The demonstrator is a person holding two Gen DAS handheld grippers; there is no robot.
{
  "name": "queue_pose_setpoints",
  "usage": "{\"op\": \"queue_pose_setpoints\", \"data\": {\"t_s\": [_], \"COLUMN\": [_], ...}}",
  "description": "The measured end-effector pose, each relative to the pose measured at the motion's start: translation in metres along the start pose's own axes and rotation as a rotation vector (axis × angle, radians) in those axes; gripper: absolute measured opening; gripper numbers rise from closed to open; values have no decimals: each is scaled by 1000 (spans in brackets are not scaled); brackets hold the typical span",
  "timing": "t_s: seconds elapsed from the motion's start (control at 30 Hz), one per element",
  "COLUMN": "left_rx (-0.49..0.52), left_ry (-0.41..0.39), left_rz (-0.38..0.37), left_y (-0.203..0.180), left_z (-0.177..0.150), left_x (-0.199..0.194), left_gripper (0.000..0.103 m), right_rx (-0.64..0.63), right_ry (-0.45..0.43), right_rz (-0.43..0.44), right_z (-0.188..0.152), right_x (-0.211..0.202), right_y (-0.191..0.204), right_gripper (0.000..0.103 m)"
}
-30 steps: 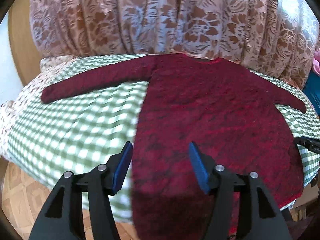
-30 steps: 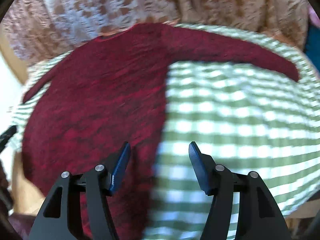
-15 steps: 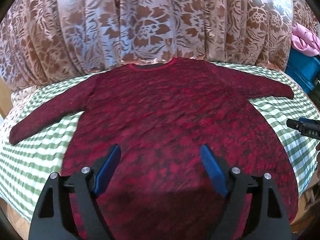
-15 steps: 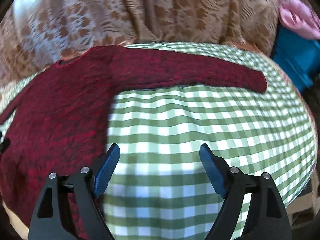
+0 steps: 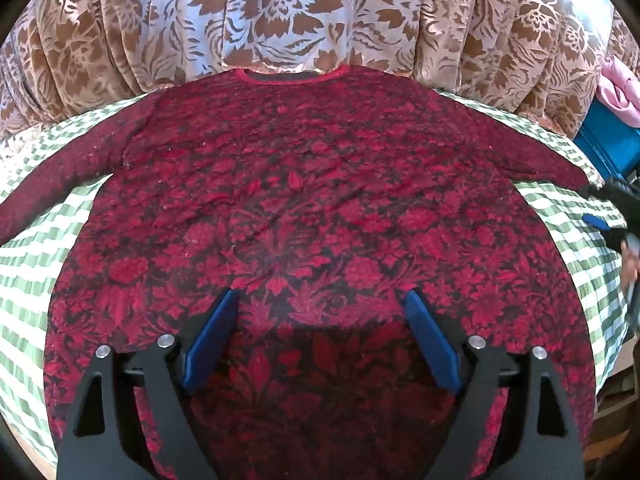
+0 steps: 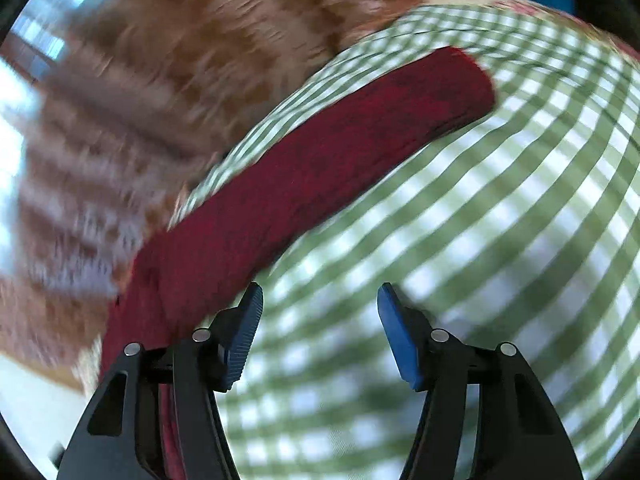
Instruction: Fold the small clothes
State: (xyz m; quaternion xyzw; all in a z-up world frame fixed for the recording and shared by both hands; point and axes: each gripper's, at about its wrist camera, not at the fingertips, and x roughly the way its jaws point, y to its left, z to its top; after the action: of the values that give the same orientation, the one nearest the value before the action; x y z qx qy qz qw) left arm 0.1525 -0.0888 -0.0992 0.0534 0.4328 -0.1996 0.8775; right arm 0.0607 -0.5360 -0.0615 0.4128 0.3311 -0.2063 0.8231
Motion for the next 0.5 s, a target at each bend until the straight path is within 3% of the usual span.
{"op": "queue_pose_setpoints", "data": {"t_s": [0.17,0.33,0.4,0.47,0.5], "left_rx": [15,20,21,23,18], "left_ry": [1,0,1,7,13], "left_rz": [-2,-6,-5,-7,-14], "left_y": [-2,-1,-2,-2,-1], "left_z": [-1,1,1,2,5], "left_x": [4,7,6,7,6], "left_gripper": [93,95,95,95,94], "right_rx": [191,279,297,294,272], "right_ry": [-51,-83,-86,-78,-64], "right_rz": [-5,-5,-22,-49,-68], "right_z": [39,68,80,94,100], "right_x": [15,31,40,47,51], "right_y": [-30,-48,-53,-56,-52], "right_gripper": [53,47,40,19,16]}}
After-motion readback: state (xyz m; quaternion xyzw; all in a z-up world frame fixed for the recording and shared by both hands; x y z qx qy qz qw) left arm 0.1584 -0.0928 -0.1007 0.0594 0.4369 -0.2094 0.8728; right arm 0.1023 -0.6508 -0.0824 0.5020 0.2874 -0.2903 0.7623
